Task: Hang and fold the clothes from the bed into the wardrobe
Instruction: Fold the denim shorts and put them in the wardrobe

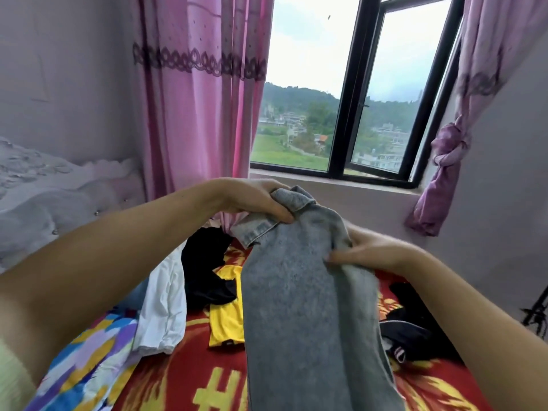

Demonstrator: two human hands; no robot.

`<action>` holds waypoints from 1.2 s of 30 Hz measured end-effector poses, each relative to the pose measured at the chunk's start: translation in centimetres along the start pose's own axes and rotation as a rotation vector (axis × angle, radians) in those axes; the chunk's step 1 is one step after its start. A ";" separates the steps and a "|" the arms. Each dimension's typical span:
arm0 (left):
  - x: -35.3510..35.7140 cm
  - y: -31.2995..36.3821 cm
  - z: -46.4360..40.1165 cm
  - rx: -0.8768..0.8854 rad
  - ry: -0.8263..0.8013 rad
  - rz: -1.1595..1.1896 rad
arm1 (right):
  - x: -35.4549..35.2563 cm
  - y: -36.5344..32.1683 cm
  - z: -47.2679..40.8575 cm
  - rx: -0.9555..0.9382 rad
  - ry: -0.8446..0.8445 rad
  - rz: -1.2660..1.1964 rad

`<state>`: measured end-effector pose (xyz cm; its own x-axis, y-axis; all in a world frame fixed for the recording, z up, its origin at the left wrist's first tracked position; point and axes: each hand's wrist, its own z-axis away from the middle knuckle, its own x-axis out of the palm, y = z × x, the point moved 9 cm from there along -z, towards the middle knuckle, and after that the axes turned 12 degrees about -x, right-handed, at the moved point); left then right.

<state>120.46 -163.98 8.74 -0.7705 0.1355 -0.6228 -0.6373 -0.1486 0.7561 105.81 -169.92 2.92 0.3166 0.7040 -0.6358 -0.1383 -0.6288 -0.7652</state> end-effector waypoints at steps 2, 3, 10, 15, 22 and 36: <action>-1.2 -0.4 -1.1 -0.015 0.061 -0.037 | 0.1 3.8 0.4 0.108 0.008 0.123; -1.8 -0.6 -1.8 -0.031 0.091 -0.153 | -0.4 5.1 0.2 0.152 0.047 0.209; -7.7 2.6 -3.3 0.065 0.565 -0.738 | -6.3 4.4 -6.1 0.032 0.367 0.539; -7.5 1.8 2.2 0.169 0.767 -0.900 | -5.6 2.2 -7.6 -0.101 0.354 0.547; 9.1 -12.4 5.9 0.379 0.586 -0.913 | 9.7 12.5 -4.0 -0.096 0.029 0.665; 43.5 -39.8 8.7 -0.192 -0.446 -0.225 | 46.7 34.7 16.5 0.254 -1.000 0.321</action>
<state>112.36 -143.62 -46.70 -0.5620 0.5817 -0.5880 -0.8091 -0.2390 0.5368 100.31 -153.43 -54.93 -0.6629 0.5414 -0.5171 -0.3051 -0.8261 -0.4738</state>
